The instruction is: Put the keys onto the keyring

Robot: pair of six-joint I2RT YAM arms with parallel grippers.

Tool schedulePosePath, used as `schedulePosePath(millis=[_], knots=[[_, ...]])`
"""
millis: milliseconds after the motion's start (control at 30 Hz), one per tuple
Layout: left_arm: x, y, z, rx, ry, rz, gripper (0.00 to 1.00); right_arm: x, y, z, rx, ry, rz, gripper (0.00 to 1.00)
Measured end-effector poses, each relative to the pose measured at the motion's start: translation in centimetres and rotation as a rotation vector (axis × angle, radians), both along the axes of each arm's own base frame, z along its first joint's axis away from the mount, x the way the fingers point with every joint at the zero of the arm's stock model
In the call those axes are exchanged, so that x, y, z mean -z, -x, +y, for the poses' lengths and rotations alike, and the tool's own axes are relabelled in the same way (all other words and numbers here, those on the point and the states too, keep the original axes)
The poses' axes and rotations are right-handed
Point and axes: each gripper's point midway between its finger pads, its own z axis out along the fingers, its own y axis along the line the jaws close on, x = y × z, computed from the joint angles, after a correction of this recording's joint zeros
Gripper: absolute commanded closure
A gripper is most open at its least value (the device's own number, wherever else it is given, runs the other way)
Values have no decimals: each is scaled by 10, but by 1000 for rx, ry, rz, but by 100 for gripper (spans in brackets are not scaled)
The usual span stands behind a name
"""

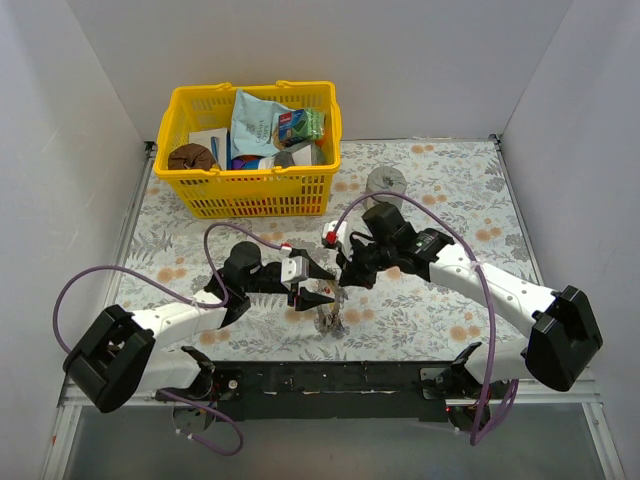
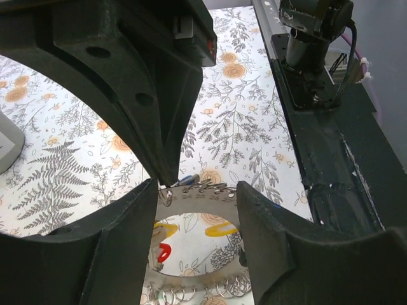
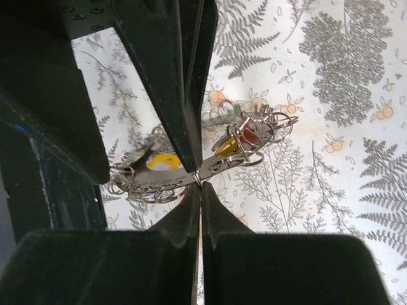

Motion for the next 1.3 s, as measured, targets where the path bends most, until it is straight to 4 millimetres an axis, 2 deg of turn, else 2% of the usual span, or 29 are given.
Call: schedulePosePath(millis=[67, 267, 367, 433, 500, 767, 933, 1300], knots=[[2, -1, -2, 7, 2, 4, 49, 2, -3, -3, 13, 36, -20, 99], [7, -5, -7, 14, 18, 20, 51, 41, 8, -21, 24, 230, 25, 99], [7, -6, -10, 17, 39, 24, 55, 48, 13, -27, 18, 268, 35, 99], [8, -7, -12, 22, 49, 27, 63, 48, 14, -28, 16, 271, 35, 99], [11, -6, -13, 29, 53, 38, 65, 48, 14, -28, 15, 271, 32, 99], [19, 2, -18, 73, 59, 48, 66, 40, 18, -26, -2, 237, 31, 99], [23, 4, -22, 89, 64, 53, 70, 34, 21, -23, -15, 204, 29, 99], [34, 6, -26, 97, 56, 84, 79, 33, 26, -22, -30, 178, 36, 99]])
